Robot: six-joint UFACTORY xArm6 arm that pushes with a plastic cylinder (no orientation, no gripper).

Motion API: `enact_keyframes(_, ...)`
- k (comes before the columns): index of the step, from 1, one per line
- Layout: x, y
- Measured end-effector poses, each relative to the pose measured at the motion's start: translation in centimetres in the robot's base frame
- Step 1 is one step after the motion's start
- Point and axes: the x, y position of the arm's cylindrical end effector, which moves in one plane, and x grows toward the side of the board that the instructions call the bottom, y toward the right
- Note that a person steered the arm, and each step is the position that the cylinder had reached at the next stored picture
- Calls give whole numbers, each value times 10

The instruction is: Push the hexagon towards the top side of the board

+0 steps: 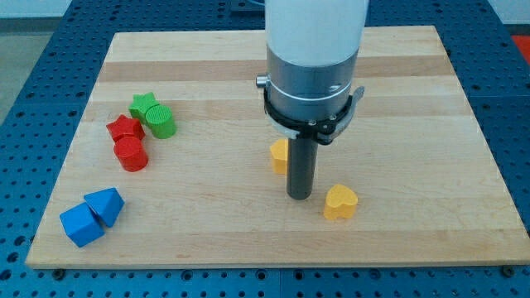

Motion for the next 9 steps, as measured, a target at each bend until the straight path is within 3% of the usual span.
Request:
enact_keyframes(3,0,-19)
enact_keyframes(4,-40,-39)
enact_keyframes(5,-106,52)
enact_keyframes(6,-132,120)
enact_keyframes(8,-222,123)
enact_keyframes(9,-233,124)
